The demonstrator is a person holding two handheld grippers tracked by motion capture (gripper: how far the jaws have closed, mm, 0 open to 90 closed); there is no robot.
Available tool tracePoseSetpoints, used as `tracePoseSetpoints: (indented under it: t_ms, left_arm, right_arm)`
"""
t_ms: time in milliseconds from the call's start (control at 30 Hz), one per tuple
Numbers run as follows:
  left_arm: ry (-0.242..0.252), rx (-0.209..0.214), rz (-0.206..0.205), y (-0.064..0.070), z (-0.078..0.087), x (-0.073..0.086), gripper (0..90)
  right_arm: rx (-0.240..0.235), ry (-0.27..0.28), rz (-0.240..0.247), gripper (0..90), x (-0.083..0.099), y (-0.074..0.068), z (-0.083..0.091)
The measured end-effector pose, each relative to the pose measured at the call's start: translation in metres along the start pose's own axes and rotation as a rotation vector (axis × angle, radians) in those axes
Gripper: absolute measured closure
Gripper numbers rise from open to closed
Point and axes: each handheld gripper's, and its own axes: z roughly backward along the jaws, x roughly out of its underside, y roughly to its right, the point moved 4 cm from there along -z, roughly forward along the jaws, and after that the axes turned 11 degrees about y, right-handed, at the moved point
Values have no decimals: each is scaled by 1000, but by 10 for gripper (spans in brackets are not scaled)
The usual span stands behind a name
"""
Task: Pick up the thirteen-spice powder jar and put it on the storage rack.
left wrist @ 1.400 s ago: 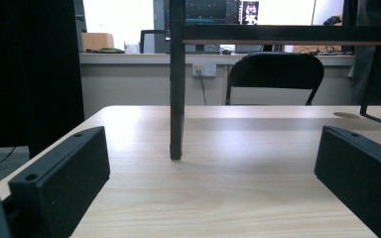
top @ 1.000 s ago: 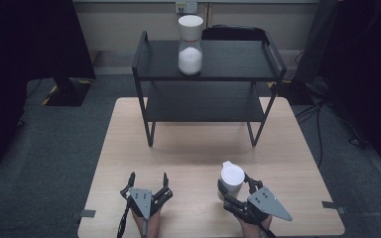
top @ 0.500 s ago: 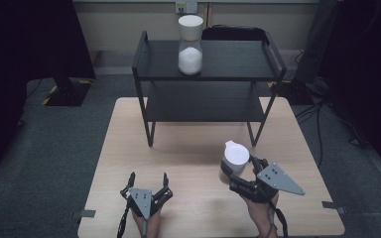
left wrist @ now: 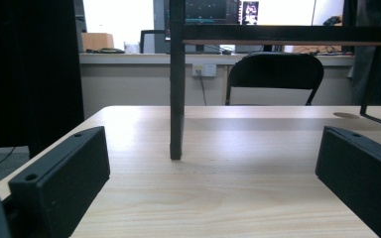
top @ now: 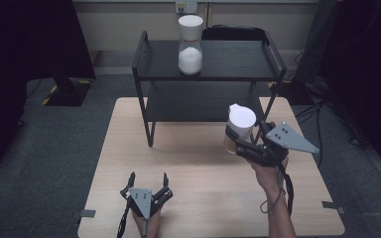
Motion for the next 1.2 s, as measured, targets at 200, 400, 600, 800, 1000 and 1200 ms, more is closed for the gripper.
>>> tracePoseSetpoints:
  t_ms: [200, 400, 600, 800, 1000, 1200]
  left_arm:
    - [0, 0, 0, 0, 0, 0, 0]
    - [0, 3, 1, -1, 0, 0, 0]
    - [0, 1, 0, 0, 0, 0, 0]
    - [0, -1, 0, 0, 0, 0, 0]
    - [0, -1, -1, 0, 0, 0, 0]
    - [0, -3, 0, 0, 0, 0, 0]
  right_arm:
    - [-3, 22, -8, 300, -23, 15, -23]
    - [56, 38, 7, 300, -61, 17, -48]
    - [172, 33, 25, 300, -94, 10, -85]
    - [277, 29, 27, 300, -105, 6, -122]
    - [345, 6, 60, 300, -100, 5, -153]
    - [380, -17, 73, 300, -94, 7, -172]
